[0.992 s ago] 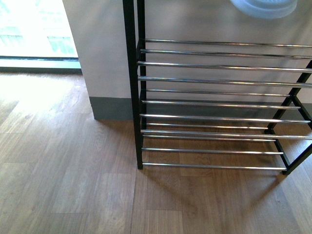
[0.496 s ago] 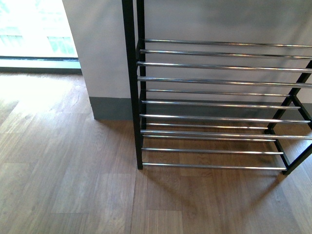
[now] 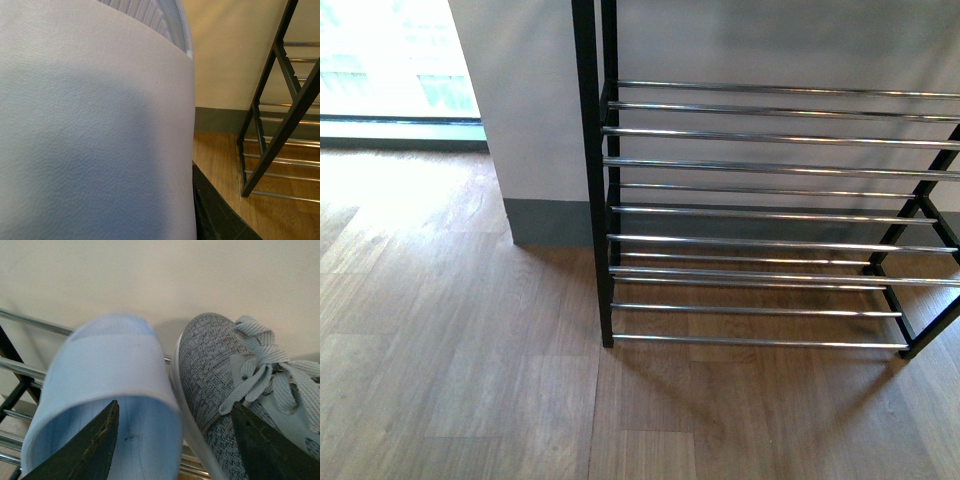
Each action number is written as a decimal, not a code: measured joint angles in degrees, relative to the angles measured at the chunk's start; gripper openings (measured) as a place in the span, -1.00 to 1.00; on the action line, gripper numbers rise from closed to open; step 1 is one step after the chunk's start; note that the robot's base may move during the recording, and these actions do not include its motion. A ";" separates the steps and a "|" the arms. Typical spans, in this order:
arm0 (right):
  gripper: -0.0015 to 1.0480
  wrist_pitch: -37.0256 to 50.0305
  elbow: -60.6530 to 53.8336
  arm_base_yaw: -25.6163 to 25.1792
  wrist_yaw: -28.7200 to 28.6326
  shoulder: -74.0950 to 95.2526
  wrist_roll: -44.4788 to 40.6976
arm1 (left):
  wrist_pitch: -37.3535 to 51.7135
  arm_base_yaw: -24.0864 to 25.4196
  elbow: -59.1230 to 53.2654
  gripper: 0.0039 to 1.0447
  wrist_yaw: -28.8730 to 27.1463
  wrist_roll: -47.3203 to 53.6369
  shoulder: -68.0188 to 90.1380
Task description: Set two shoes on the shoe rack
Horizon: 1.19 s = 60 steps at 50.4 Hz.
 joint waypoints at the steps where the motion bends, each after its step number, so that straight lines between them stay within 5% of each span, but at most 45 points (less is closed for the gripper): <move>1: 0.32 0.31 -0.33 -0.04 -0.15 -0.26 0.17 | 0.00 -0.02 0.00 -0.97 0.00 0.00 0.00; 12: 0.85 6.12 -9.62 -1.95 -6.40 -10.05 4.31 | 0.00 -0.02 0.00 -0.97 0.02 0.00 0.00; 28: 0.82 18.23 -33.44 -5.81 -20.63 -30.84 8.13 | 0.00 -0.02 0.00 -0.97 0.02 0.00 0.00; 60: 0.82 30.08 -47.04 -12.90 -26.08 -32.11 7.65 | 0.00 0.00 -0.07 -0.97 -0.02 -0.04 0.00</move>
